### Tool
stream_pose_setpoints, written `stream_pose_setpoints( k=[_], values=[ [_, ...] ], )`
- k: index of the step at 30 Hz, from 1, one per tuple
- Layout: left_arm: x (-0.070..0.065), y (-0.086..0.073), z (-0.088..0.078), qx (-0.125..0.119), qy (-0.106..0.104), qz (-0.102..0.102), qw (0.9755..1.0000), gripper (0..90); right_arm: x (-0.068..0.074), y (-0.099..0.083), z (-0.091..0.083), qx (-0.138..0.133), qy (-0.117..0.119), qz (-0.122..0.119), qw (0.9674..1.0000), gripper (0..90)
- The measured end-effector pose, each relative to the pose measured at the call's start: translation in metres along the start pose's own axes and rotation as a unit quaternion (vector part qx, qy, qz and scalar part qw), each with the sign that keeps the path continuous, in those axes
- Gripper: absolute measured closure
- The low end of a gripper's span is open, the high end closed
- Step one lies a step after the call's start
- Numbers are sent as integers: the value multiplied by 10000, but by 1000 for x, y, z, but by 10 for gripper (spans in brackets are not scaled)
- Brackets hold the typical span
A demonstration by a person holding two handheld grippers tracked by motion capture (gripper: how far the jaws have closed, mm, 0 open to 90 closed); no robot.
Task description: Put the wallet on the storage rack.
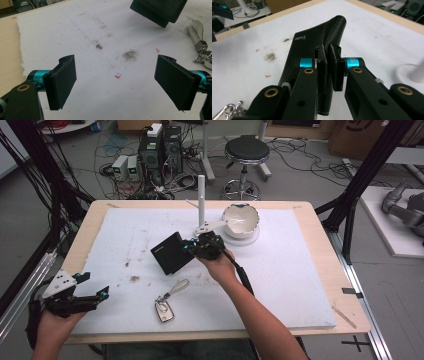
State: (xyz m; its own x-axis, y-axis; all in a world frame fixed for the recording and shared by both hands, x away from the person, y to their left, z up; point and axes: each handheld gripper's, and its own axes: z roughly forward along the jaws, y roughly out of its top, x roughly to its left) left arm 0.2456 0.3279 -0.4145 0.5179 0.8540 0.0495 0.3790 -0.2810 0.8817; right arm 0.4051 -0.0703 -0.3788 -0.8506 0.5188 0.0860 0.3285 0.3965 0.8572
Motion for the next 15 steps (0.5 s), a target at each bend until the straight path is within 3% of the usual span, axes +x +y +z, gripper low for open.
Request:
stream_pose_setpoints(
  k=[8, 15],
  values=[
    [-2, 11, 18, -41, -180, 44, 9998, 177, -15, 4, -36, -136, -371, 17, 9992, 862],
    [-4, 17, 31, -61, -324, 101, 9994, 177, -33, 13, -74, -264, -797, -30, 9965, 862]
  ],
)
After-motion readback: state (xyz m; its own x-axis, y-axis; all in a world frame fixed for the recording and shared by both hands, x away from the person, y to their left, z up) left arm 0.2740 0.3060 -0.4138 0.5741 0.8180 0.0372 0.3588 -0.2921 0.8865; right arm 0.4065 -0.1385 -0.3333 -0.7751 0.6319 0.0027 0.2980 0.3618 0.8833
